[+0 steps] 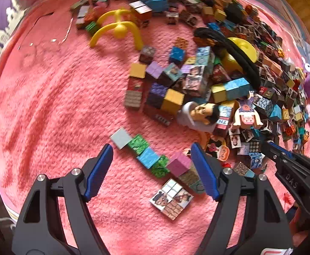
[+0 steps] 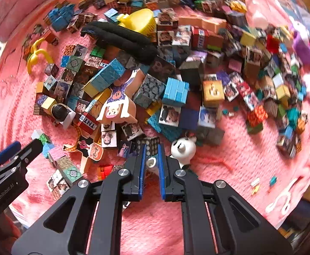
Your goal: Collect trash
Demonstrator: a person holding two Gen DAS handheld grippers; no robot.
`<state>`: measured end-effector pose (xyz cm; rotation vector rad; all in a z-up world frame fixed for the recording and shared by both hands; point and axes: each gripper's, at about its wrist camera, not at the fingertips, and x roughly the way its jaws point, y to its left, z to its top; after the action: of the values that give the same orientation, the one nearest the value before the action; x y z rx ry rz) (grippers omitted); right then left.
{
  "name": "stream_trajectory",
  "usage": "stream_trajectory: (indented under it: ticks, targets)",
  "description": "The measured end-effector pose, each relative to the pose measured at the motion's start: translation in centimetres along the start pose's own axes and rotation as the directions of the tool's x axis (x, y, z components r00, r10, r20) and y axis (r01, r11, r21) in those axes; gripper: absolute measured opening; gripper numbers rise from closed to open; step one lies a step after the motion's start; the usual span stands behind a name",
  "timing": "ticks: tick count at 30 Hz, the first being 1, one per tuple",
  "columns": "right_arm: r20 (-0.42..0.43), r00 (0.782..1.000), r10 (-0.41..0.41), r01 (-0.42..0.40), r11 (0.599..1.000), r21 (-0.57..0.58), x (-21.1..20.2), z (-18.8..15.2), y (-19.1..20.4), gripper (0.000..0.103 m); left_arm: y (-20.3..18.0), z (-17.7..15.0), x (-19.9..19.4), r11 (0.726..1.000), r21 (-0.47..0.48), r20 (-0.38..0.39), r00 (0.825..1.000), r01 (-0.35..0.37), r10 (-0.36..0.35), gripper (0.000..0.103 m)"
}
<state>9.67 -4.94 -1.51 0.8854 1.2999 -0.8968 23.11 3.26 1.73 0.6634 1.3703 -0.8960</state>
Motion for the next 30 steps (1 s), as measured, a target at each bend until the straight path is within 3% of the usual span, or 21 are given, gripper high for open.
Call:
stream_trajectory:
  ticks: [6, 9, 14, 18, 20, 24, 28, 30]
  targets:
    - [0.006, 1.0, 0.001, -0.001, 0.999, 0.038, -1.1, -1.0, -1.1, 0.02, 1.2, -1.5, 1.3, 0.998, -0.029, -0.051, 0.997, 0.05, -0.051, 0.073]
    - [0.009, 1.0, -0.024, 0.023, 0.999, 0.042, -1.4, -1.2, -1.5, 0.034, 0.8, -1.9, 2.2, 0.997, -0.015, -0.091, 0.993, 0.072, -0.073, 0.077]
    - [-0.003, 1.0, -0.016, 0.016, 0.995, 0.094, -1.3, -1.8, -3.4, 0.053, -1.1, -2.7, 3.6, 0.995, 0.075, -0.153, 0.987, 0.069, -0.057, 0.084]
    - [-0.015, 0.999, -0.03, 0.031, 0.995, 0.098, -1.1, -2.1, -4.2, 0.057, -2.3, -3.8, 4.9, 0.986, 0.154, -0.224, 0.974, 0.067, -0.031, 0.086]
    - [-0.021, 0.999, -0.039, 0.041, 0.995, 0.096, -0.9, -2.2, -4.4, 0.065, -2.2, -3.9, 5.1, 0.985, 0.157, -0.232, 0.972, 0.071, -0.034, 0.086]
    - [-0.069, 0.997, -0.03, 0.034, 0.998, 0.059, 0.1, -2.8, -3.8, 0.067, -2.2, -3.6, 4.9, 0.984, 0.161, -0.228, 0.973, 0.08, -0.041, 0.084]
    - [-0.109, 0.993, -0.044, 0.046, 0.999, 0.012, 0.8, -3.5, -3.5, 0.067, -2.4, -3.1, 4.6, 0.98, 0.153, -0.236, 0.968, 0.127, -0.088, 0.069]
    - [-0.116, 0.992, -0.039, 0.041, 0.999, 0.016, 0.7, -3.5, -3.7, 0.062, -3.1, -2.8, 4.6, 0.98, 0.144, -0.235, 0.967, 0.134, -0.098, 0.065]
